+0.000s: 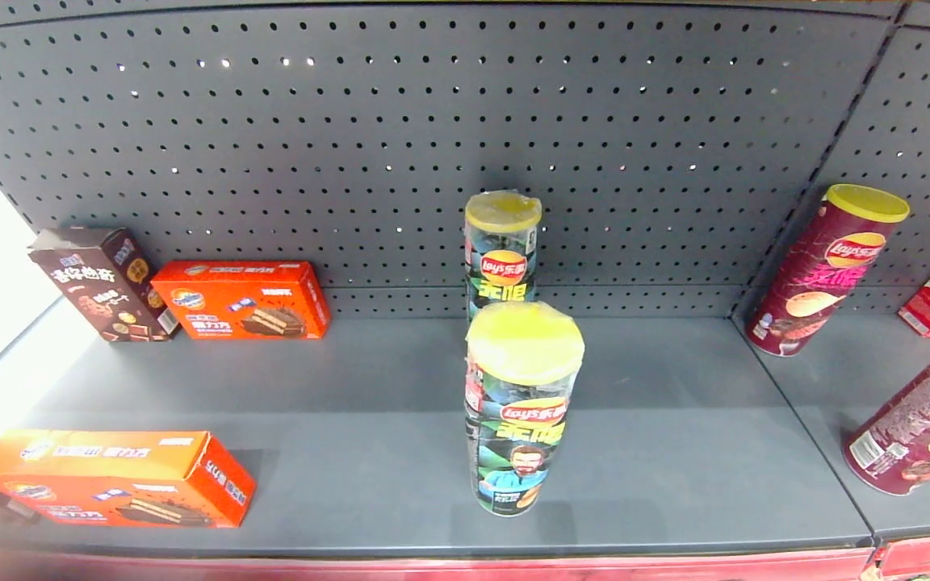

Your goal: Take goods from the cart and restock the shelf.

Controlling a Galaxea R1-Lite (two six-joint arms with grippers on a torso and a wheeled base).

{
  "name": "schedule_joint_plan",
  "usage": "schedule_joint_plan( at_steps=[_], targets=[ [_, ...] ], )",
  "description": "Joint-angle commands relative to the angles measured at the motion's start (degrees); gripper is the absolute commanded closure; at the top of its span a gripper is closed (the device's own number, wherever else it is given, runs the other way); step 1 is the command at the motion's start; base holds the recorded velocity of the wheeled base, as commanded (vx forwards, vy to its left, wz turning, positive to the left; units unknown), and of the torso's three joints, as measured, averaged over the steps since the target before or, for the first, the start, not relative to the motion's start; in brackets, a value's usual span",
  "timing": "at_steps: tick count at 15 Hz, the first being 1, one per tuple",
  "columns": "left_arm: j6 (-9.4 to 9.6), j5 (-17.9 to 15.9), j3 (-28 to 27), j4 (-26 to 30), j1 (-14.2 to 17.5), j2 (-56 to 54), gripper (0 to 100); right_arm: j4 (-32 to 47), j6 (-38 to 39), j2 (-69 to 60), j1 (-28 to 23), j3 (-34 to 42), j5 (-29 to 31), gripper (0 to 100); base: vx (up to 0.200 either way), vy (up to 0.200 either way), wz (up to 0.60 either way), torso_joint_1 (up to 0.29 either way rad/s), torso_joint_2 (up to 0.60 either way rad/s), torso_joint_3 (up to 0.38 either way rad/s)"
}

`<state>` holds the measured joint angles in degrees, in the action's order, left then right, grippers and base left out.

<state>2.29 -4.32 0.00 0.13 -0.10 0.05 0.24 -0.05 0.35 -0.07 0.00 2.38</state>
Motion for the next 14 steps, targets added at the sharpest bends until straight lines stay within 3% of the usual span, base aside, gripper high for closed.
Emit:
schedule_joint_plan(
  at_steps=[1, 11, 14],
  targets=[
    [-0.01, 0.0, 0.0, 0.0, 0.0, 0.0, 0, -0.1, 0.0, 0.1, 0.0, -0.1, 0.0, 0, 0.000, 0.000, 0.00, 0.000, 0.00, 0.000],
    [0.08, 0.0, 0.0, 0.0, 0.0, 0.0, 0, -0.1, 0.0, 0.1, 0.0, -0.1, -0.2, 0, 0.000, 0.000, 0.00, 0.000, 0.00, 0.000],
    [-0.09, 0.0, 0.0, 0.0, 0.0, 0.0, 0, 0.0, 0.0, 0.1, 0.0, -0.1, -0.2, 0, -0.133, 0.000, 0.00, 0.002, 0.00, 0.000]
  ],
)
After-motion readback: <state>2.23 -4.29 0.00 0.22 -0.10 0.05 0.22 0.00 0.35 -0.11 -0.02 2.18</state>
